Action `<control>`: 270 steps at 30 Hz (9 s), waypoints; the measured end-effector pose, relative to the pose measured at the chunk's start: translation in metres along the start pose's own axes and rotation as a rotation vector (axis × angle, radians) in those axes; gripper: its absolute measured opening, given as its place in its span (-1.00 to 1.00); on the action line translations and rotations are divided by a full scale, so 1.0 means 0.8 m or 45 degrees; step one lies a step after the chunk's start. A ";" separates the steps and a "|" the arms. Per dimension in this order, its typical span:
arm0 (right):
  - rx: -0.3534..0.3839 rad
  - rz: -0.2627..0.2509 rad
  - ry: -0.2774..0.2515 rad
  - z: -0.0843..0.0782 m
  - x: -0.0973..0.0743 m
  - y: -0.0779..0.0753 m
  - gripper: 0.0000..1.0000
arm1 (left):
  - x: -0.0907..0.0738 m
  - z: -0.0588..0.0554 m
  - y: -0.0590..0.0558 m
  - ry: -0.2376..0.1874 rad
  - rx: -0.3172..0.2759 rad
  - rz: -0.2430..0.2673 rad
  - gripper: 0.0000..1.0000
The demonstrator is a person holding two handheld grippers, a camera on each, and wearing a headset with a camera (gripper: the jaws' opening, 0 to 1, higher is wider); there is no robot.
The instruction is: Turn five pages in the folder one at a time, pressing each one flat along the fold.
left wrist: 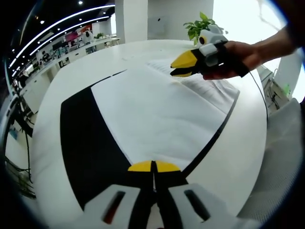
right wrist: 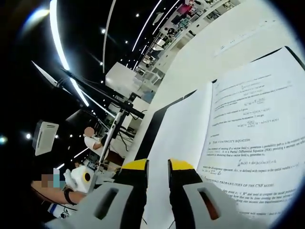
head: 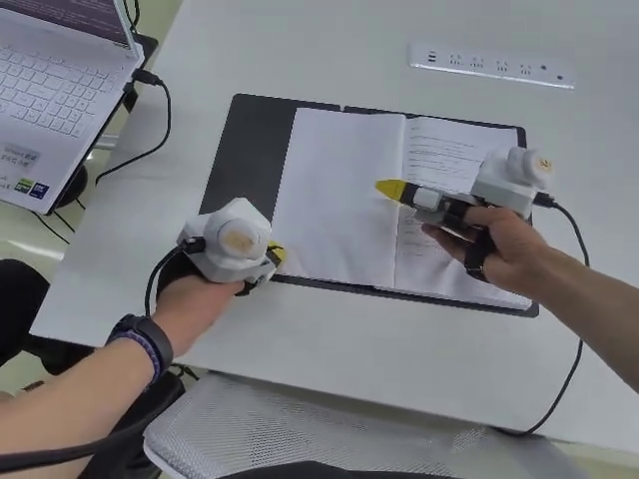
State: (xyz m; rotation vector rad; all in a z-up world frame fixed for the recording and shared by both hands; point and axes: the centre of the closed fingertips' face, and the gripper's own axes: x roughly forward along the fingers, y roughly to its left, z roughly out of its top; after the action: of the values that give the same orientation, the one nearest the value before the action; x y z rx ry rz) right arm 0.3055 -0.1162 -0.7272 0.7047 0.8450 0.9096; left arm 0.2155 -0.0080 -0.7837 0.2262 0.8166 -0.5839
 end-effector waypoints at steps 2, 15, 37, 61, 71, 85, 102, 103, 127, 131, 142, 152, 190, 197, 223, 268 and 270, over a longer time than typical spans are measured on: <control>-0.005 -0.010 -0.006 0.003 0.000 -0.007 -0.73 | 0.000 0.000 -0.001 0.001 0.022 0.012 -1.00; 0.023 -0.053 -0.025 0.009 0.004 -0.032 -0.95 | 0.008 -0.004 0.007 0.004 0.006 0.002 -1.00; -0.015 -0.035 -0.070 0.018 0.001 -0.052 -1.00 | 0.010 -0.004 0.007 -0.002 -0.006 0.005 -1.00; 0.005 -0.053 -0.179 0.070 0.034 -0.093 -1.00 | 0.007 -0.004 0.006 -0.009 -0.030 0.019 -1.00; 0.049 -0.077 -0.258 0.091 0.046 -0.097 -1.00 | 0.008 -0.005 0.007 -0.009 -0.038 0.021 -1.00; 0.120 -0.149 -0.417 0.130 0.056 -0.122 -1.00 | 0.007 -0.005 0.006 -0.010 -0.057 0.028 -1.00; 0.135 -0.196 -0.505 0.169 0.075 -0.151 -1.00 | 0.010 -0.001 0.006 -0.021 -0.065 0.025 -1.00; 0.135 -0.198 -0.510 0.170 0.075 -0.151 -1.00 | 0.010 -0.001 0.006 -0.021 -0.062 0.023 -1.00; 0.073 -0.139 -0.441 0.146 0.065 -0.137 -1.00 | 0.010 -0.002 0.007 -0.021 -0.088 0.015 -1.00; 0.046 -0.124 -0.414 0.133 0.059 -0.129 -1.00 | 0.010 -0.001 0.007 -0.024 -0.089 0.017 -1.00; -0.062 -0.072 -0.331 0.095 0.041 -0.091 -1.00 | 0.005 0.002 0.003 -0.020 -0.094 0.015 -1.00; -0.098 -0.028 -0.281 0.075 0.032 -0.093 -1.00 | 0.005 0.004 0.004 -0.020 -0.096 0.014 -1.00; -0.151 0.059 -0.080 -0.057 -0.022 -0.020 -1.00 | 0.012 -0.001 0.007 -0.029 -0.108 0.005 -1.00; -0.131 0.073 -0.073 -0.079 -0.036 -0.014 -1.00 | 0.012 -0.001 0.006 -0.021 -0.088 0.000 -1.00; -0.126 0.070 -0.017 -0.119 -0.058 -0.005 -1.00 | 0.003 0.005 -0.001 -0.017 -0.070 -0.004 -1.00; -0.237 -0.114 -0.057 -0.094 -0.086 -0.019 -0.60 | -0.006 0.021 -0.002 -0.048 -0.089 -0.001 -0.76; -0.239 -0.114 -0.058 -0.091 -0.091 -0.019 -0.56 | -0.009 0.024 -0.004 -0.057 -0.102 -0.020 -0.75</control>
State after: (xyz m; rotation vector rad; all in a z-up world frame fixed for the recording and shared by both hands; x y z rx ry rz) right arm 0.2232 -0.1748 -0.7521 0.5186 0.7344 0.8766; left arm 0.2217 -0.0159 -0.7652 0.1333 0.7972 -0.5676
